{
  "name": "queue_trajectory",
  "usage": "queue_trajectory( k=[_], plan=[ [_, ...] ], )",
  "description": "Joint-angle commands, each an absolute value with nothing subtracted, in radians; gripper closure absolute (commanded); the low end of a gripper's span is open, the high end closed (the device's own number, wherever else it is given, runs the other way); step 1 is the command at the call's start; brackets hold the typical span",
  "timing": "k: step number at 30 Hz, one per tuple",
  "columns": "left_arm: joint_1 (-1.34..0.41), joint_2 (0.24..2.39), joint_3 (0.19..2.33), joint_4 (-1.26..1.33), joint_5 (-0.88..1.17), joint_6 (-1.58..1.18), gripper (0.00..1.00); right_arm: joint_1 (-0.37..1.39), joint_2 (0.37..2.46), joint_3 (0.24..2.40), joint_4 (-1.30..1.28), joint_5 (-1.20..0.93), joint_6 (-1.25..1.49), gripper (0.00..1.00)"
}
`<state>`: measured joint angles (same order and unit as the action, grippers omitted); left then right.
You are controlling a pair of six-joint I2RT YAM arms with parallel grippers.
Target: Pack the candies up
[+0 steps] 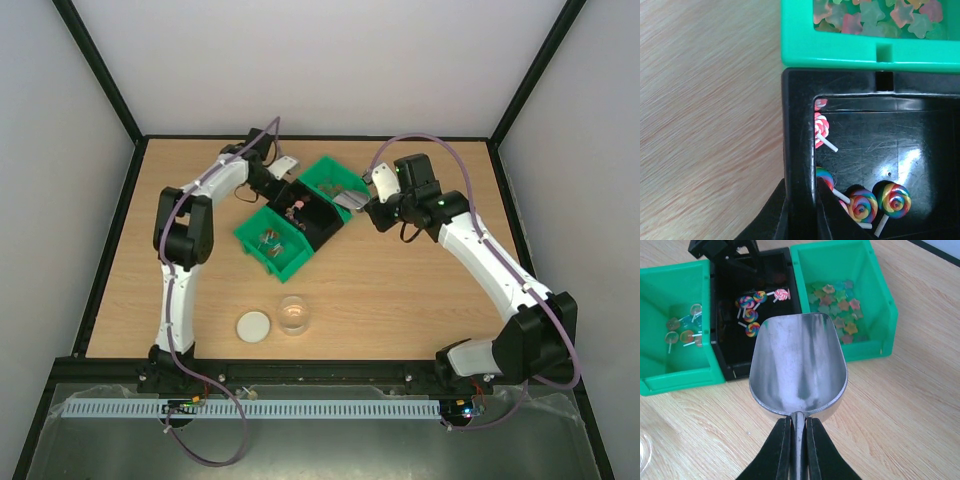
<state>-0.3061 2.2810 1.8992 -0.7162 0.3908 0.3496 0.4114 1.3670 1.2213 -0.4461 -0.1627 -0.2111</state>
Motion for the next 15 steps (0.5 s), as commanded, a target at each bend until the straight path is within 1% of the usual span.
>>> queue_trajectory(
  k=[1, 8, 9, 11, 15],
  plan=[
    [-0.219, 2.280, 1.932, -0.680, 0.604, 0.202, 0.98, 0.407, 1.374, 1.266, -0.479, -0.158, -0.221, 0.99],
    [-0.126, 2.269, 1.853, -0.584, 0.979, 0.084, 0.98, 0.406, 1.385, 1.318, -0.485, -0.158, -0.207, 0.99],
    [-0.118, 2.266, 1.835, -0.561, 1.006, 0.061, 0.98, 0.406, 1.386, 1.326, -0.484, -0.158, -0.206, 0.99],
    [-0.110, 2.261, 1.805, -0.520, 1.034, 0.024, 0.98, 0.406, 1.387, 1.336, -0.485, -0.154, -0.204, 0.99],
    [-0.109, 2.240, 1.762, -0.458, 0.966, 0.004, 0.98, 0.405, 1.387, 1.347, -0.490, -0.149, -0.212, 0.99]
  ],
)
